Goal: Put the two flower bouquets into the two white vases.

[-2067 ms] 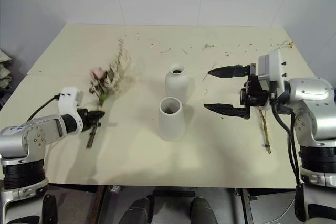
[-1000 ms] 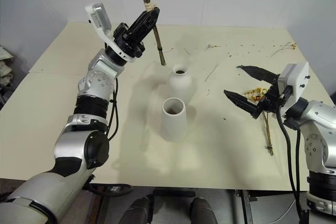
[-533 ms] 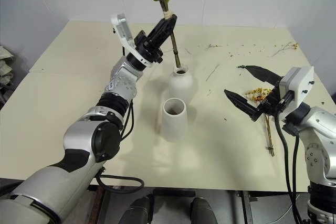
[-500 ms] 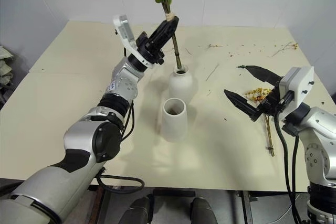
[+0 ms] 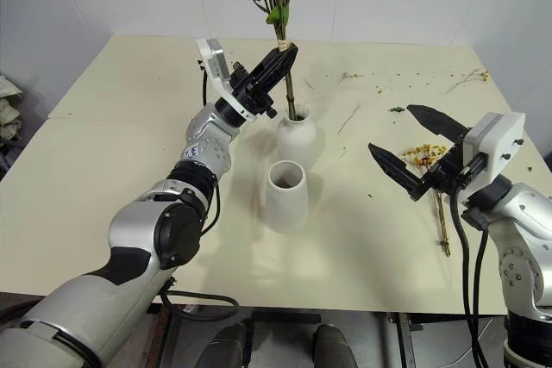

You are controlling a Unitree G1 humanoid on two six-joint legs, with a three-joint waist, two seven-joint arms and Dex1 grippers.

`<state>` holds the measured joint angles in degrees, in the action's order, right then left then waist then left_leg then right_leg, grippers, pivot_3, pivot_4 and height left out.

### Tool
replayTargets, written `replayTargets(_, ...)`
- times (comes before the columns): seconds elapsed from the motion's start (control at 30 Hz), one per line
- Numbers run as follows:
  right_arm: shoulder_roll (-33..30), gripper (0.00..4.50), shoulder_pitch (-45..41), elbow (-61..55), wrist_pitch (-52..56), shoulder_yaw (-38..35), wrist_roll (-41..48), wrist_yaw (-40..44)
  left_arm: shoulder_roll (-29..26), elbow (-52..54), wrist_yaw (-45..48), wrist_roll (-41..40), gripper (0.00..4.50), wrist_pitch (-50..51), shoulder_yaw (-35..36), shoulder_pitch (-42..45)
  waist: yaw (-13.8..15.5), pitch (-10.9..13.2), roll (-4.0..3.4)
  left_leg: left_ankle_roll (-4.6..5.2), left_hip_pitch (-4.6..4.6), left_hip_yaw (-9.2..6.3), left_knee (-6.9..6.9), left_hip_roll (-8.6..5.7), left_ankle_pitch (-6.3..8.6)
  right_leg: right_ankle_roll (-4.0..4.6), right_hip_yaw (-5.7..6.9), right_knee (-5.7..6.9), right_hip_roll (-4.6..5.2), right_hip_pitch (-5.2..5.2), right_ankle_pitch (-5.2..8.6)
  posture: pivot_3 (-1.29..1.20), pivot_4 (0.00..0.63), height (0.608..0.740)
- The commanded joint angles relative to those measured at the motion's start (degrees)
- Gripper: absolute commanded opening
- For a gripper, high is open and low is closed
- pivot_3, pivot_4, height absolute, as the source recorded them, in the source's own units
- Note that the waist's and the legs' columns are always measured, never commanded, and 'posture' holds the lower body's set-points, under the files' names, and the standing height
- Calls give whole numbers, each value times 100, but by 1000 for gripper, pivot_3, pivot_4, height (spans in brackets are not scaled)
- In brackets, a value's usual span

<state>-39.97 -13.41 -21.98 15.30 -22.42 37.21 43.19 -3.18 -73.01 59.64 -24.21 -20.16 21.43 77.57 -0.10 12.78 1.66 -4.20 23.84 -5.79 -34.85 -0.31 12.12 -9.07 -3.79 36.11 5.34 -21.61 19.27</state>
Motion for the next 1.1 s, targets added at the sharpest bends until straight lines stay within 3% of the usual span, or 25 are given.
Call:
replayTargets(0.03, 28, 4500, -18, -239, -3, -77, 126, -91, 57, 20, 86, 216, 451, -211, -97, -74, -2, 0, 0, 0, 0, 0, -1, -1, 0, 0, 0, 0, 1, 0, 0, 0, 150, 740)
replayTargets(0.27, 31, 4500, -65, -187, -13, -59, 123, -94, -46, 113, 431, 425, 2631, -334, -201, -259, -4, 0, 0, 2, 1, -1, -7, 0, 1, -1, 0, 6, -1, 0, -1, 0, 150, 740)
replayTargets(0.47, 63, 4500, -123, -105, -52, -2, 79, -87, -580, 138, 234, 797, 4474, -257, -400, -368, -26, 0, 0, 3, -4, -2, -11, 1, 1, -1, 0, 20, -2, 0, 0, 0, 150, 740)
replayTargets(0.67, -90, 4500, -222, 55, 214, 54, 87, -111, -1427, 259, 306, 1118, 4474, 171, -669, -255, -22, 0, -1, 4, -5, -5, -20, 0, 0, -1, 0, 36, -3, 0, 0, 0, 150, 740)
replayTargets(0.9, -445, 4500, -398, 358, 916, 50, 74, -111, -2156, 903, 2141, 985, 4474, 1200, -1012, -324, -19, 1, -3, 6, 0, -9, -19, 0, -2, 1, 3, 38, -3, -2, 0, 0, 150, 740)
replayTargets(1.0, -617, 4500, -442, 576, 1084, 1, 41, -23, -2569, 1392, 2992, 964, 4474, 1553, -1229, -673, -33, 1, -4, 6, 0, -9, -12, 1, -2, 5, 3, 37, -4, -5, 3, 0, 150, 740)
replayTargets(1.1, -980, 4500, -436, 778, 1383, 73, -221, -44, -3016, 2068, 3262, 870, 4474, 1684, -1555, -1193, -79, 1, -7, 7, -4, -9, -8, 4, -1, 11, 3, 42, -4, -6, 6, 0, 150, 740)
